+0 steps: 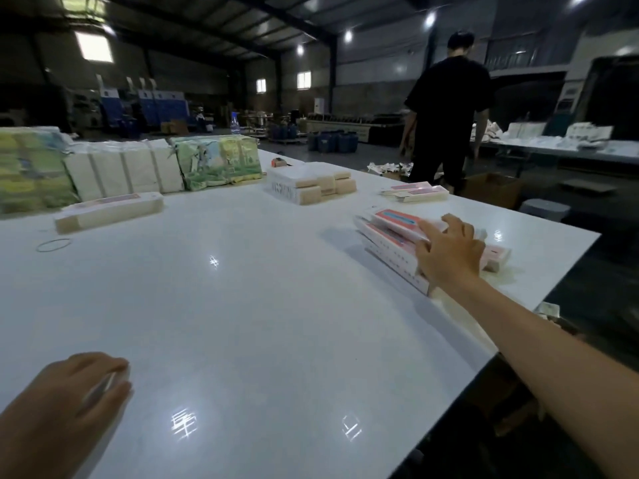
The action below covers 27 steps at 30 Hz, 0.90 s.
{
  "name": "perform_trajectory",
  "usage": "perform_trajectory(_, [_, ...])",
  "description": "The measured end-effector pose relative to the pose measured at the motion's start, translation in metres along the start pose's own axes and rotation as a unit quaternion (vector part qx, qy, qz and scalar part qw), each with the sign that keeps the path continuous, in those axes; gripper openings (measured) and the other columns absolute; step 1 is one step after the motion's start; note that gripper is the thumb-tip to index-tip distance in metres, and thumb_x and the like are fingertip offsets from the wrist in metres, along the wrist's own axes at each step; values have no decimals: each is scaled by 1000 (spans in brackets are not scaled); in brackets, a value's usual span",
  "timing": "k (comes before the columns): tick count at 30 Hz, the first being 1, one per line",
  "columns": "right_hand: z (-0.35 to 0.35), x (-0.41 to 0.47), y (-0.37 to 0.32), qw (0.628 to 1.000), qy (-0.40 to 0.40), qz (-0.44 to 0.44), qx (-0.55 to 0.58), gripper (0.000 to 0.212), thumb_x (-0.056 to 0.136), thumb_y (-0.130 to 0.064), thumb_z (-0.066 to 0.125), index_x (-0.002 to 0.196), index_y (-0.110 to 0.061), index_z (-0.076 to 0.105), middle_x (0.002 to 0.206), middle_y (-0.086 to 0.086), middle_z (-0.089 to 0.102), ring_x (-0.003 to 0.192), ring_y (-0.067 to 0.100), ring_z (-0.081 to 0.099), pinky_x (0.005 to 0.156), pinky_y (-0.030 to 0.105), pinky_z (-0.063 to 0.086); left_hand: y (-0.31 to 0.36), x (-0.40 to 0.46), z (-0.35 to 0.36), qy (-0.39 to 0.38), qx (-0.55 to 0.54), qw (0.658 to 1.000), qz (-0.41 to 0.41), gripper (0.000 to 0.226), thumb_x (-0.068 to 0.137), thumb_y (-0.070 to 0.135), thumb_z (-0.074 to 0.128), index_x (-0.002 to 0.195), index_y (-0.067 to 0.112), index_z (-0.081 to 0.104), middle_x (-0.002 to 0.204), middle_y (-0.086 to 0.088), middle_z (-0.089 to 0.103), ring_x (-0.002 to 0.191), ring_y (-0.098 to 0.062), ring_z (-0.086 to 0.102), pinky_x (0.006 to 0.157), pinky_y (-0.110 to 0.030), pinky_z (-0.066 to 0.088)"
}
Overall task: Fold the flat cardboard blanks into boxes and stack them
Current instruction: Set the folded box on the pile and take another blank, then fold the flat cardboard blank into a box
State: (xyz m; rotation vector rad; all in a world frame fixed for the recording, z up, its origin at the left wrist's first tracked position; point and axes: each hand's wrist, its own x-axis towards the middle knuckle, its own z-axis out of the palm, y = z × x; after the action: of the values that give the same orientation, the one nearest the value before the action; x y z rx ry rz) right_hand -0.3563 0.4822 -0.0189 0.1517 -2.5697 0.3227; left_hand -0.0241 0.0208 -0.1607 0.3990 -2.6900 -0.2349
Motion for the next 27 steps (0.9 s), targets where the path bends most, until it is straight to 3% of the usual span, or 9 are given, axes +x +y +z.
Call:
perform_trajectory(2, [-11,1,-15,1000,-4,-7,13,44,95,-38,47,138,-30,46,152,9,26,137,31,21,109,53,20,37,4,-26,-14,-58,998,7,30,82,58,47,106,45,59,103,20,57,91,-10,58,74,-35,49])
perform_trajectory(4, [-27,-4,-43,997,22,-53,54,45,94,-34,50,138,-26,48,152,11,27,138,32,20,110,55,18,73,8,-51,18,-54,998,-28,34,77,52,48,97,31,66,92,8,63,84,-23,62,72,-47,52])
perform_trajectory(8, [-58,-44,-127,954,61,-217,198,36,87,-21,59,123,-18,63,139,12,48,129,32,38,104,50,30,111,4,-73,1,-59,996,-60,31,73,33,57,91,12,72,93,-2,67,90,-30,61,81,-48,49])
perform_trajectory(11, [-59,-92,-186,906,-57,-311,279,30,91,-24,55,119,-23,66,131,2,57,122,23,45,101,38,30,125,3,-81,1,-63,994,-87,16,84,21,63,96,13,71,102,0,65,99,-26,57,87,-38,44])
perform_trajectory(14, [-37,-140,-231,876,-169,-379,246,33,95,-27,47,124,-24,62,134,0,55,124,22,44,102,35,34,127,-1,-80,12,-58,995,-84,16,89,20,59,103,17,66,108,4,62,104,-18,52,90,-33,43])
perform_trajectory(17, [-13,-174,-249,860,-220,-419,190,34,97,-28,40,124,-24,60,132,-1,53,123,23,43,100,34,35,126,-2,-79,11,-51,995,-82,19,93,26,52,107,19,63,111,6,59,104,-14,50,91,-31,42])
perform_trajectory(22, [3,-182,-249,855,-201,-436,195,31,97,-28,40,117,-22,63,130,-5,54,119,20,46,96,33,38,125,1,-78,-11,-49,994,-94,27,92,32,51,112,20,63,117,7,58,110,-14,50,93,-27,39])
perform_trajectory(24, [4,-181,-248,853,-197,-438,203,32,97,-29,41,119,-24,63,133,-6,53,121,19,46,97,31,38,118,9,-88,-28,-103,987,-124,28,89,34,53,108,18,66,113,5,61,105,-13,54,90,-24,41])
perform_trajectory(27, [5,-181,-250,850,-199,-436,219,32,96,-28,44,121,-26,63,132,-7,54,121,18,46,97,29,37,86,30,-120,-4,-159,964,-212,33,88,30,60,118,18,62,121,1,60,98,-10,54,85,-22,40])
